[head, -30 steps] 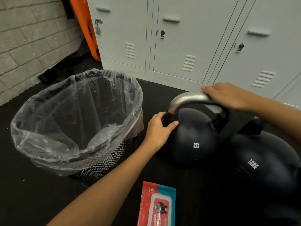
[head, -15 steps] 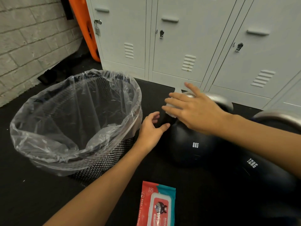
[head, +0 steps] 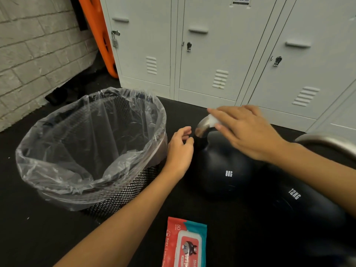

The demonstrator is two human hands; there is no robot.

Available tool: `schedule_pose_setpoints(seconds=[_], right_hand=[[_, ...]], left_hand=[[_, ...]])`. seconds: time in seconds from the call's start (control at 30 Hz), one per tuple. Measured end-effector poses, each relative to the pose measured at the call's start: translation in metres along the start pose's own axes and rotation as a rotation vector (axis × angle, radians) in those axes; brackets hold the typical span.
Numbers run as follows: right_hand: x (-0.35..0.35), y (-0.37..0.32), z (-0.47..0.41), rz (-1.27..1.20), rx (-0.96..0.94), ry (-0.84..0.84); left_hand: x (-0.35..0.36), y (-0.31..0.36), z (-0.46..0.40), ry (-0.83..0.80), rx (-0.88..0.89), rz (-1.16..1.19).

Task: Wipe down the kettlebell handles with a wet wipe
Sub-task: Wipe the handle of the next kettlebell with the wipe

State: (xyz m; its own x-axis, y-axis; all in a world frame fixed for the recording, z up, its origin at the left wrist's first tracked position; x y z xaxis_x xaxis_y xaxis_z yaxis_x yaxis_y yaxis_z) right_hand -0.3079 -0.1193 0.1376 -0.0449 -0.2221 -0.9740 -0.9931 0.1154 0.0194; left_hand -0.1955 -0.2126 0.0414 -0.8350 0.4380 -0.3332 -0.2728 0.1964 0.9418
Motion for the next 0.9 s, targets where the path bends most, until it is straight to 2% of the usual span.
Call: schedule_pose_setpoints(seconds=[0.13,0.2,0.27,0.33,0.43,0.5,0.57,0.67,0.73,0.9], right_hand=[[0.011,-0.031,-0.009,0.041,-0.186,-0.022],[0.003,-0.028,-0.009,-0.178,-0.17,0.015],[-0.017,-0.007,-0.007,-0.505,-0.067,0.186],[-0.029,0.021,0.0,-0.695,0.105,0.363],[-0.022,0.046,0.003,-0.765,0.328,0.36],[-0.015,0.048,0.002,-0.778,0.376,0.293],[-0.01,0.044,0.001,-0.72,0.395,0.227],[-0.008,0.042,0.0,-0.582,0.402,0.221],[-0.007,0.046,-0.002,-0.517,0.407,0.214],[-0.009,0.048,-0.001,-0.299,0.409,0.148]], left_hand=[[-0.005,0.019,-0.002,0.084,0.064,0.105],[-0.01,0.039,-0.002,0.145,0.168,0.075],[-0.009,0.067,0.0,0.175,0.325,-0.018],[0.008,0.091,0.005,0.101,0.487,-0.136],[0.035,0.095,0.005,-0.009,0.583,-0.37],[0.034,0.086,0.002,0.015,0.557,-0.341],[0.027,0.07,-0.001,0.027,0.452,-0.166],[0.03,0.026,-0.005,-0.049,0.114,0.126],[0.035,0.002,-0.001,-0.081,-0.022,0.207],[0.037,-0.009,0.006,-0.096,-0.033,0.222]])
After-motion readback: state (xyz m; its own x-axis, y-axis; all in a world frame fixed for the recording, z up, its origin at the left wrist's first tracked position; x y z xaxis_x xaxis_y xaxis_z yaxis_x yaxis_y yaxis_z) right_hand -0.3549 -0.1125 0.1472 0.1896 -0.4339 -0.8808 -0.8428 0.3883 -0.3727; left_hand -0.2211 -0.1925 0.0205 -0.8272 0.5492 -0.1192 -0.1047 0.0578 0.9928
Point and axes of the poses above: each hand's wrist, its own z-axis away from the middle knuckle, its own x-axis out of the palm, y = z × x, the point moved 9 cm from there along -z, towards the middle knuckle, and after that the axes turned 9 degrees about -z, right-handed, at the moved point
